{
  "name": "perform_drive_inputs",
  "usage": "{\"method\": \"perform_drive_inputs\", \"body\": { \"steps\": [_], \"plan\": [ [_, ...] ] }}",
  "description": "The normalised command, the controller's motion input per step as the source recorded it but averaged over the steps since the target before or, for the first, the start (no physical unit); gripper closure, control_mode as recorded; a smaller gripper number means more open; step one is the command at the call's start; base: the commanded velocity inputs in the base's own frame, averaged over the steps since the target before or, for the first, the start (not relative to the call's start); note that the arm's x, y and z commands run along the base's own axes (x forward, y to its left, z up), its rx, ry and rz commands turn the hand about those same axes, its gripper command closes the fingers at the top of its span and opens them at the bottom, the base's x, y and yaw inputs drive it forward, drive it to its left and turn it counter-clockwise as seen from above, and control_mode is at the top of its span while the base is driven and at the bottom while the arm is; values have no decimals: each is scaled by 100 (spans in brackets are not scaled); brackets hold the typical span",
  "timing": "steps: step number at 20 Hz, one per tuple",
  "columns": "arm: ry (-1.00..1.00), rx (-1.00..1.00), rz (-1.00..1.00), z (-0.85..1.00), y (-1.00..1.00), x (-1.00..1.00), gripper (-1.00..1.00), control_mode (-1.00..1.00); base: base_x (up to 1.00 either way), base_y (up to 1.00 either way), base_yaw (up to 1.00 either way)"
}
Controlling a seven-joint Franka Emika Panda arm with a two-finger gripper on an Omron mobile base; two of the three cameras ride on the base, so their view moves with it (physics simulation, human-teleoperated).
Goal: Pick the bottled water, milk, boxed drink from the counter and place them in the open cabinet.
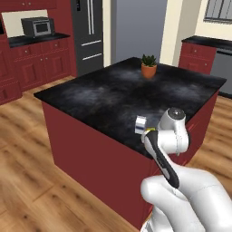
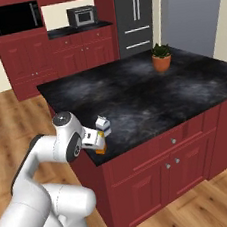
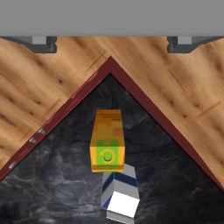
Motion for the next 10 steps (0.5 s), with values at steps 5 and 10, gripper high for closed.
{"method": "perform_drive_inputs", "body": {
  "steps": [5,10],
  "plan": [
    [-13,0,0,-3,0,0,-100,-100,0,0,0],
    [-18,-1,0,-10,0,2,-100,-100,0,0,0]
  ]
}}
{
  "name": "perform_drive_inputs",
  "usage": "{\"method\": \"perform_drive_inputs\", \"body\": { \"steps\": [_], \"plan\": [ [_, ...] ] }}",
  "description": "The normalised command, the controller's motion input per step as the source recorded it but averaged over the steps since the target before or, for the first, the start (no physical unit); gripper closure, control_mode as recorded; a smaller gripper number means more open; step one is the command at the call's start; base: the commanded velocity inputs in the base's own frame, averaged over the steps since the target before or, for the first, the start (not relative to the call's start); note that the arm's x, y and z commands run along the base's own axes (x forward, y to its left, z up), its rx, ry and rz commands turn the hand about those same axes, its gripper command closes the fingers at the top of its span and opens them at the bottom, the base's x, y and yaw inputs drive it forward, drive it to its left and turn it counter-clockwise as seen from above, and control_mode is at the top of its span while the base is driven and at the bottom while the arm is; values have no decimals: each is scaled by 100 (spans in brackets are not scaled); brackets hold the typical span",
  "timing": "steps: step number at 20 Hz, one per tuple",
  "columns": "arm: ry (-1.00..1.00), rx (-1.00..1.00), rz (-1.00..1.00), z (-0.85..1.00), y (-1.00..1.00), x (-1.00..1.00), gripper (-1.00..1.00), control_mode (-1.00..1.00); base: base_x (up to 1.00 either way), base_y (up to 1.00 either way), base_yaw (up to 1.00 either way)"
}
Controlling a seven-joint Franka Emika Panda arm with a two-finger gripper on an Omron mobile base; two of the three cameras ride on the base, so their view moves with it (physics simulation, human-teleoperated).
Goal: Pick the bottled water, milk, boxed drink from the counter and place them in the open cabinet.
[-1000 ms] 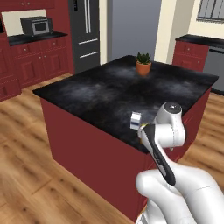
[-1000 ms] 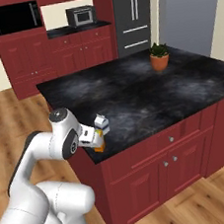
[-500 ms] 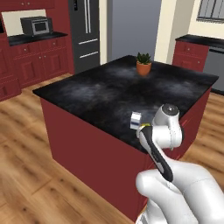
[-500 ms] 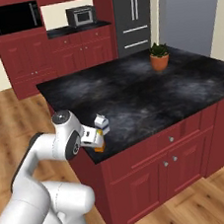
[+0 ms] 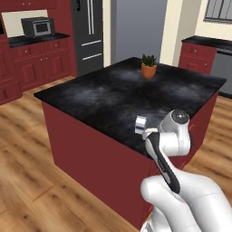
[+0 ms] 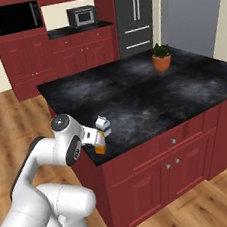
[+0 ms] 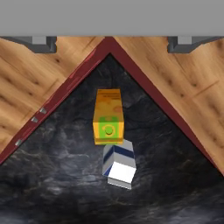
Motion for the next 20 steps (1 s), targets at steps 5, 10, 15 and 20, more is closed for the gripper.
{"method": "perform_drive_inputs", "body": {
  "steps": [5,10,15,20],
  "plan": [
    [-4,0,0,-13,0,7,-100,-100,0,0,0],
    [5,0,0,-31,0,7,-100,-100,0,0,0],
    [3,0,0,-32,0,10,-100,-100,0,0,0],
    [-1,0,0,-25,0,5,-100,-100,0,0,0]
  ]
}}
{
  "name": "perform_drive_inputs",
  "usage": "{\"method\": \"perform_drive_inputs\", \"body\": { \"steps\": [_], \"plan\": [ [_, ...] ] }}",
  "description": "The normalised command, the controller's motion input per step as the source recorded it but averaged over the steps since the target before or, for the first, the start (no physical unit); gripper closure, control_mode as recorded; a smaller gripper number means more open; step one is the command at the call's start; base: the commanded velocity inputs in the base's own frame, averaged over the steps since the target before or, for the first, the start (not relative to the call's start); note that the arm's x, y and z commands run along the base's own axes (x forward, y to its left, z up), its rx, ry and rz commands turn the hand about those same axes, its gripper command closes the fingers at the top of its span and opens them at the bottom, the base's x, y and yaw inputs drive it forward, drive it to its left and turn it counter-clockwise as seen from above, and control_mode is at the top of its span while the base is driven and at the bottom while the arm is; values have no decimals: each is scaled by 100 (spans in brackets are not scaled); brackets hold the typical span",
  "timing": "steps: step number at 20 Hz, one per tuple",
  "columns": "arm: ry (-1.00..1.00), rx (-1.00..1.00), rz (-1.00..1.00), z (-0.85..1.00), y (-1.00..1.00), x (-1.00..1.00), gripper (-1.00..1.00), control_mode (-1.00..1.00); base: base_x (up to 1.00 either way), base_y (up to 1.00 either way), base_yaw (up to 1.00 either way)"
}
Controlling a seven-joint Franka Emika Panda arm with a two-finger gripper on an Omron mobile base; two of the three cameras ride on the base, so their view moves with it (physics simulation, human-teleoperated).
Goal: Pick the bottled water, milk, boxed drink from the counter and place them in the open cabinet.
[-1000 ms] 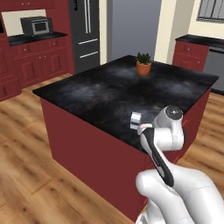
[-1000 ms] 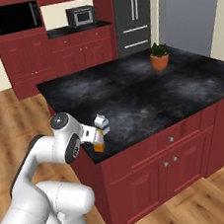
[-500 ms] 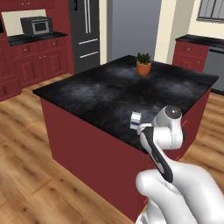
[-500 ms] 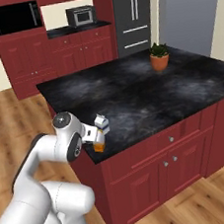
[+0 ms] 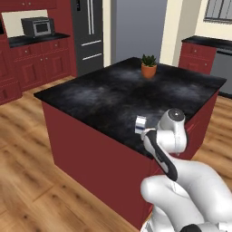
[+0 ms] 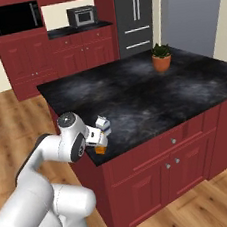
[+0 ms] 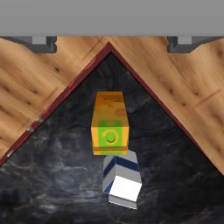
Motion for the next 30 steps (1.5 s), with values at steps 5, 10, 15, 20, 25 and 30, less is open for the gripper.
{"method": "perform_drive_inputs", "body": {
  "steps": [5,10,15,20,25,30],
  "plan": [
    [0,0,0,-26,0,11,-100,-100,0,0,0],
    [0,0,0,-20,0,12,-100,-100,0,0,0],
    [-1,0,0,-23,0,11,-100,-100,0,0,0],
    [0,0,0,-20,0,11,-100,-100,0,0,0],
    [0,0,0,-19,0,14,-100,-100,0,0,0],
    [0,0,0,-16,0,12,-100,-100,0,0,0]
  ]
}}
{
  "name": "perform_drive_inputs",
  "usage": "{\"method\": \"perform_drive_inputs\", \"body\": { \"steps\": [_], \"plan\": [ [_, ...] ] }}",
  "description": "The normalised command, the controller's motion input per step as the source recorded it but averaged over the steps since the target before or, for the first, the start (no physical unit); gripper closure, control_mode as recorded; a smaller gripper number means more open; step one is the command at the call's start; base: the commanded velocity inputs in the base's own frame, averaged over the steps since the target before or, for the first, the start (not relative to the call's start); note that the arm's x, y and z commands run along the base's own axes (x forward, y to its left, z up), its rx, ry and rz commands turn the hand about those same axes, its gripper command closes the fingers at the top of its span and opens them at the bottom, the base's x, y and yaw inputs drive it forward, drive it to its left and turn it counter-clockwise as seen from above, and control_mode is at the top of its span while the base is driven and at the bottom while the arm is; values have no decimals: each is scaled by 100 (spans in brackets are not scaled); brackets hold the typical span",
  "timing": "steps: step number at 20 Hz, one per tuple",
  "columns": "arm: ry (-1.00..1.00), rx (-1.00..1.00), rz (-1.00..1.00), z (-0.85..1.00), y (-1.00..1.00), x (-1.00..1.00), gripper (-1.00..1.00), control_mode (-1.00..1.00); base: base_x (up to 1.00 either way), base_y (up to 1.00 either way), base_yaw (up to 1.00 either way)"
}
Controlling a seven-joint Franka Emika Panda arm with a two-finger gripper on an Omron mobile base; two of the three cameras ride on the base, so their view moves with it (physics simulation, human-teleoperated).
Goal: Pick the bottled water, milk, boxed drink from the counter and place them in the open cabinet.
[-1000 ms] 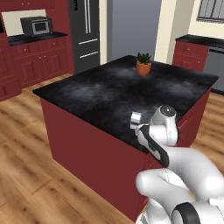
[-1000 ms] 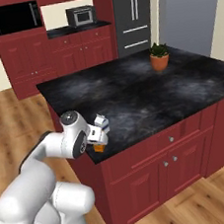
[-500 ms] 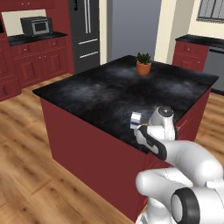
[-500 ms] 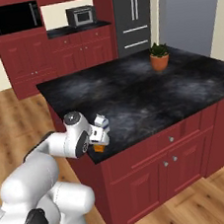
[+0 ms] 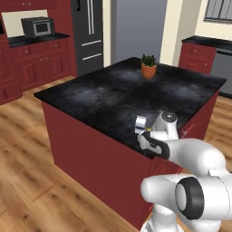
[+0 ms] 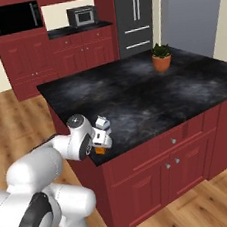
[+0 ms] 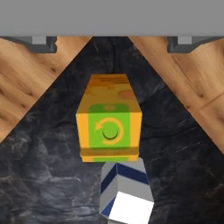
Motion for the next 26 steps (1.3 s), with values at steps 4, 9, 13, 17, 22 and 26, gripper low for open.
{"method": "perform_drive_inputs", "body": {
  "steps": [4,9,13,17,22,26],
  "plan": [
    [-1,0,0,-12,0,9,-100,-100,0,0,0],
    [-8,0,0,-3,0,1,-100,-100,0,0,0],
    [-7,0,0,-5,0,2,-100,-100,0,0,0],
    [-1,0,0,-19,0,12,-100,-100,0,0,0],
    [-3,0,0,-30,0,13,-100,-100,0,0,0],
    [-4,0,0,-12,0,0,-100,-100,0,0,0]
  ]
}}
